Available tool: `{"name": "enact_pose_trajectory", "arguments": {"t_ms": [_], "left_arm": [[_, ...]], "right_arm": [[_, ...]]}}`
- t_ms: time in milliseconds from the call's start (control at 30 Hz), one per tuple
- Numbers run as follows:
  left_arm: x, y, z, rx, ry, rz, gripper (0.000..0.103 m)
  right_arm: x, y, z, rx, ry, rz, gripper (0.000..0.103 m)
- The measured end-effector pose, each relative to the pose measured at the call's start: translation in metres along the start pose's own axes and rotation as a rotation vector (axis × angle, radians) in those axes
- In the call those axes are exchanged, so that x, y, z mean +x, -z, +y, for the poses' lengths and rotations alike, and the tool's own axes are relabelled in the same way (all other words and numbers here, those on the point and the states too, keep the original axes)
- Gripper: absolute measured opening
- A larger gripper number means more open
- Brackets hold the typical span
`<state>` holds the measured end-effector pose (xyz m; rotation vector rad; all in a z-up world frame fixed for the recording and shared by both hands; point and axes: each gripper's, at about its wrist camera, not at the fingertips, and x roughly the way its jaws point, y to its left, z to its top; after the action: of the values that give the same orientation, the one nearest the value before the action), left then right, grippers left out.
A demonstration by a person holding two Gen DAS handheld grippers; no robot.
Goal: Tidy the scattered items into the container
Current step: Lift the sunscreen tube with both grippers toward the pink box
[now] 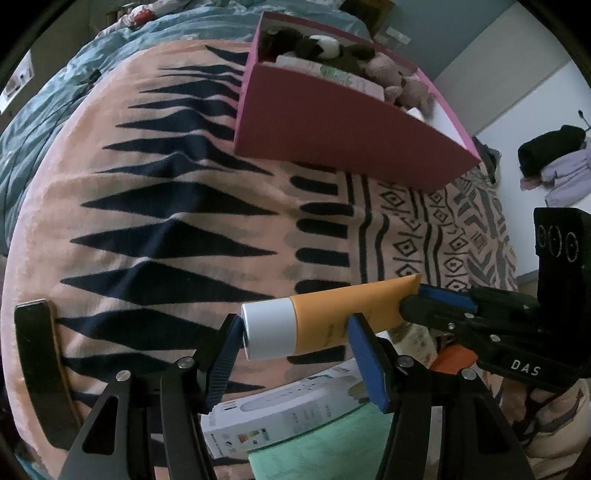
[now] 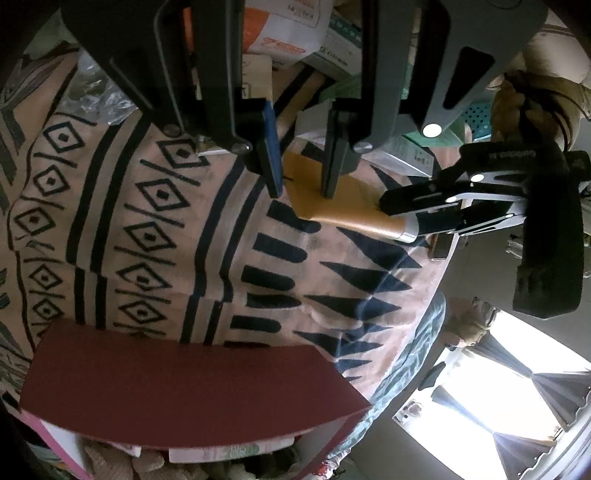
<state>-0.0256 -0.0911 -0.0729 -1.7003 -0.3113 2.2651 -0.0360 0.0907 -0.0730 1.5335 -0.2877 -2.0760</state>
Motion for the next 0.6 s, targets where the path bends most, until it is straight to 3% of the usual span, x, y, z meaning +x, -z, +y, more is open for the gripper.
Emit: {"name": "enact_pose_trajectory", "arguments": {"t_ms": [600], "left_arm": [[-0.021,-0.008,-0.014,0.023,0.025,-0.064,0.06]], "right_arm": [[-0.022,-0.008,0.006,-0.005,0.053,-0.046,0.027]]}}
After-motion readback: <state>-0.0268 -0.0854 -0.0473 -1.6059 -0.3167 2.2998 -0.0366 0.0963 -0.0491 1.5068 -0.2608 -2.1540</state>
